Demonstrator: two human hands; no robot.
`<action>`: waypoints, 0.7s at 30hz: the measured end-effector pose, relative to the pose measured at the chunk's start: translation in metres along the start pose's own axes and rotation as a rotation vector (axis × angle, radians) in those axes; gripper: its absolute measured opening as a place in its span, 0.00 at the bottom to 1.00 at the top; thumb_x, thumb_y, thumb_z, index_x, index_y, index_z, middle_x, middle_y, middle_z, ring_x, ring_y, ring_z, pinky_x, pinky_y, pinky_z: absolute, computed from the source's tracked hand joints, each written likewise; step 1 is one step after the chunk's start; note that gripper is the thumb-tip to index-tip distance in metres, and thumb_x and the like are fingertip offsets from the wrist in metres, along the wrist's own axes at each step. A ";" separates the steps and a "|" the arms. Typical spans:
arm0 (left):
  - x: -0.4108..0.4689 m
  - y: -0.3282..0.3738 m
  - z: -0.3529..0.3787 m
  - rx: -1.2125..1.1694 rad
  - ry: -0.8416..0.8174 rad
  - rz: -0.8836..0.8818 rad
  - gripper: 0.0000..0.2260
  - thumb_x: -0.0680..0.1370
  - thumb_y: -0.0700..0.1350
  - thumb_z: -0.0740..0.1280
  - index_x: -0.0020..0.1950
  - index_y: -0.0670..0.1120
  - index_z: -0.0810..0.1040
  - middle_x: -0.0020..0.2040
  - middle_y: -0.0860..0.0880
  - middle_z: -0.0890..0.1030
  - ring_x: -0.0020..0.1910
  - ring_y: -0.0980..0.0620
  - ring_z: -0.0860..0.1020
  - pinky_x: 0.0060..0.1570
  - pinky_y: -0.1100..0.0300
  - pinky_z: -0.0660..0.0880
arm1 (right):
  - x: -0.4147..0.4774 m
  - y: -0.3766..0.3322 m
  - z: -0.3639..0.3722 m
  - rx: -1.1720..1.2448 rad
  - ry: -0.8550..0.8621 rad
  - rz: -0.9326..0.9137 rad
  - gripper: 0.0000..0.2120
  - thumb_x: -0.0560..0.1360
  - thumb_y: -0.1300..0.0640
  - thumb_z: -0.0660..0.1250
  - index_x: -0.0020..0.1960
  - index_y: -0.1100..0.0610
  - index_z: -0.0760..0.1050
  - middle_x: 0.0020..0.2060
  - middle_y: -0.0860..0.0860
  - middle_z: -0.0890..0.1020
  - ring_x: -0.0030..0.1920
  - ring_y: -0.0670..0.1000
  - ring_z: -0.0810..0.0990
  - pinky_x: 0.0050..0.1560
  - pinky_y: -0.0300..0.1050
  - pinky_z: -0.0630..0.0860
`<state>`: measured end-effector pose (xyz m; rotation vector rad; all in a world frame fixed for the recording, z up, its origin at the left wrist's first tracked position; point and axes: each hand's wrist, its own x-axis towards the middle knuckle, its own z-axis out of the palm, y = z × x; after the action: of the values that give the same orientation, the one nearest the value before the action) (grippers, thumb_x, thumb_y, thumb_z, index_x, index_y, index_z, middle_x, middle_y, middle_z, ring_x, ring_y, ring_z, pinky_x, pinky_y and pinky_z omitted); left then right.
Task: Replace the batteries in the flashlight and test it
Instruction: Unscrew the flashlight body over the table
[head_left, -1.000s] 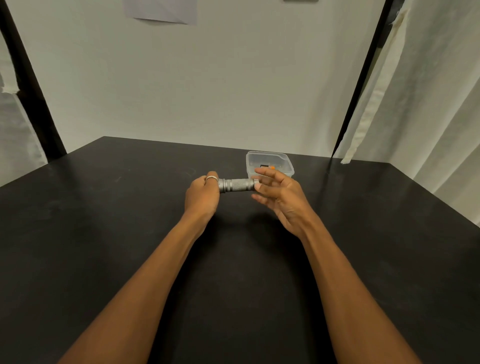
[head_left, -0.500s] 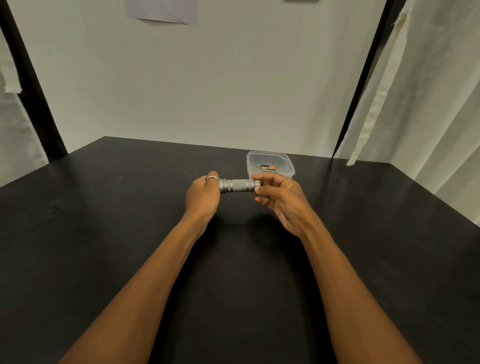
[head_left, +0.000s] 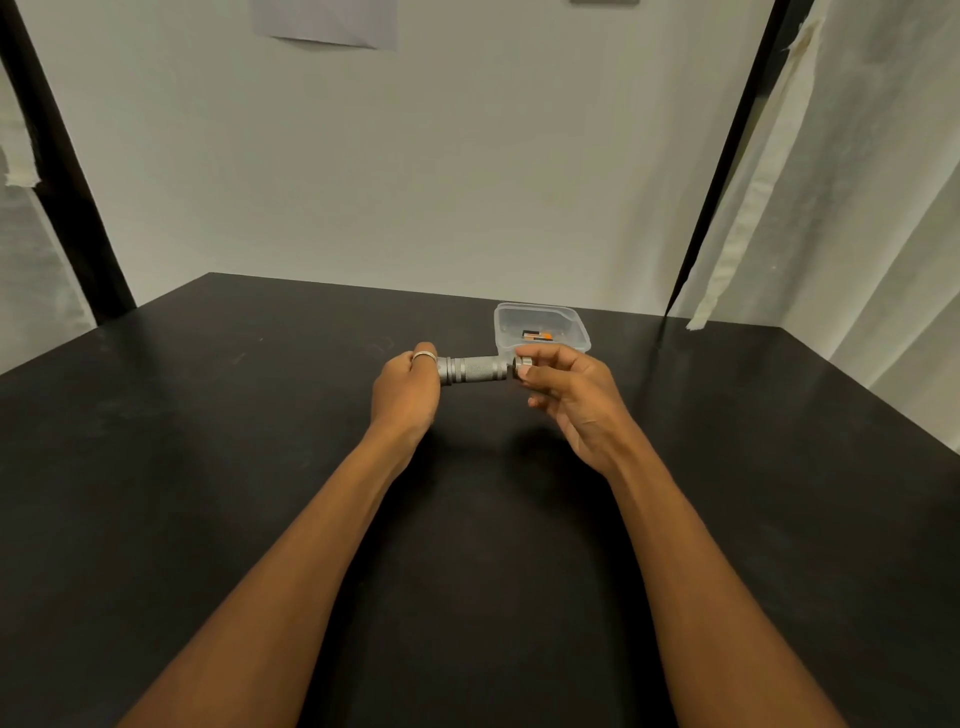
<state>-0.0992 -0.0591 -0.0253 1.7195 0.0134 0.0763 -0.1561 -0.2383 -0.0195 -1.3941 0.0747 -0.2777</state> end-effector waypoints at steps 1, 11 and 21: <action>0.000 0.001 0.000 -0.017 0.002 -0.004 0.14 0.82 0.53 0.56 0.43 0.47 0.73 0.40 0.46 0.75 0.38 0.49 0.72 0.40 0.52 0.70 | 0.001 0.000 -0.002 0.011 0.024 -0.004 0.10 0.76 0.69 0.72 0.54 0.59 0.84 0.54 0.59 0.85 0.51 0.55 0.83 0.43 0.41 0.81; -0.004 0.005 -0.002 -0.094 -0.006 -0.023 0.13 0.83 0.51 0.55 0.43 0.46 0.71 0.38 0.47 0.71 0.34 0.51 0.68 0.33 0.56 0.66 | 0.006 0.013 -0.016 -0.875 0.303 -0.135 0.14 0.73 0.61 0.71 0.59 0.54 0.80 0.53 0.53 0.81 0.49 0.49 0.79 0.46 0.35 0.73; -0.006 0.007 -0.002 -0.105 -0.007 -0.044 0.12 0.83 0.51 0.55 0.46 0.46 0.72 0.40 0.47 0.72 0.35 0.52 0.69 0.35 0.55 0.68 | 0.000 0.008 -0.013 -1.076 0.357 0.058 0.14 0.74 0.55 0.71 0.60 0.52 0.78 0.54 0.50 0.82 0.59 0.55 0.79 0.65 0.57 0.74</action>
<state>-0.1051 -0.0581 -0.0183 1.6136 0.0415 0.0380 -0.1581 -0.2494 -0.0295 -2.3844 0.6324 -0.4676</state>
